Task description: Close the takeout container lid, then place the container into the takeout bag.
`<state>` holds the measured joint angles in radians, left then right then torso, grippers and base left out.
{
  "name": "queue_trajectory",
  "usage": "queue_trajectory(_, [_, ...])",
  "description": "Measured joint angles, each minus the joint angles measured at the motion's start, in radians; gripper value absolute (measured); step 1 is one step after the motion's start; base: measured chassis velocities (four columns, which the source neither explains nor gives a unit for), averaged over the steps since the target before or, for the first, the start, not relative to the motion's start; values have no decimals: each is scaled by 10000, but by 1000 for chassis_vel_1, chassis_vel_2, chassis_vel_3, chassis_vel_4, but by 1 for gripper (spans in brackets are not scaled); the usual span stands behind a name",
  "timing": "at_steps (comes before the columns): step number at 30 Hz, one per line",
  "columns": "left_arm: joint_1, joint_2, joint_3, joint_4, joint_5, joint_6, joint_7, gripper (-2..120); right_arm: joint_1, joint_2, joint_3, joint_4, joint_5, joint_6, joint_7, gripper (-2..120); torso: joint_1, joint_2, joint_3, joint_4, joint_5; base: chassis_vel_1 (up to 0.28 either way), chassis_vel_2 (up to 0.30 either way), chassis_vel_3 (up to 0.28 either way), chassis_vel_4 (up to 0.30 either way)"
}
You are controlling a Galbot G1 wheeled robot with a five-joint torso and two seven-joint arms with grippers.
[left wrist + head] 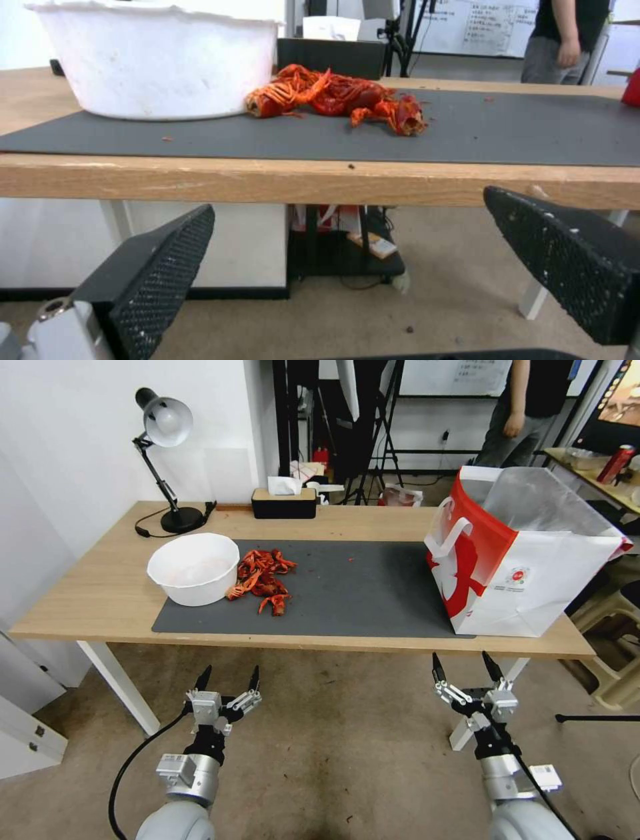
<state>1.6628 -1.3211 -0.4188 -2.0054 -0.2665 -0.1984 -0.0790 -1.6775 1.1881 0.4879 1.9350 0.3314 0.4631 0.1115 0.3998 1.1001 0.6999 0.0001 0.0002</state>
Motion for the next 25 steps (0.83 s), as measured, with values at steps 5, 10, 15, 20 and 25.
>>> queue_trajectory(5, [-75, 32, 97, 111, 63, -102, -22, 100, -23, 8, -88, -162, 393, -4, -112, 100, 2, -1, 0, -1, -3, 0, 0, 0, 0])
queue_trajectory(10, [-75, 29, 152, 113, 71, -156, -45, 100, 15, -24, -112, -231, 768, -37, -250, 100, 3, -1, 1, 0, -2, 0, 0, 0, 0])
queue_trajectory(15, [-71, 25, 159, 103, 77, -162, -60, 100, 41, -44, -121, -238, 849, -70, -280, 100, 2, -1, 1, -1, -2, 0, 0, 0, 0])
queue_trajectory(20, [-68, 26, 160, 101, 81, -163, -63, 100, 52, -51, -124, -238, 854, -85, -284, 100, 2, -1, 1, 0, -2, 0, 0, 0, 0])
queue_trajectory(25, [-66, 27, 160, 99, 81, -163, -66, 100, 57, -53, -125, -238, 856, -92, -287, 100, 2, -1, 0, -1, -2, 0, 0, 0, 0])
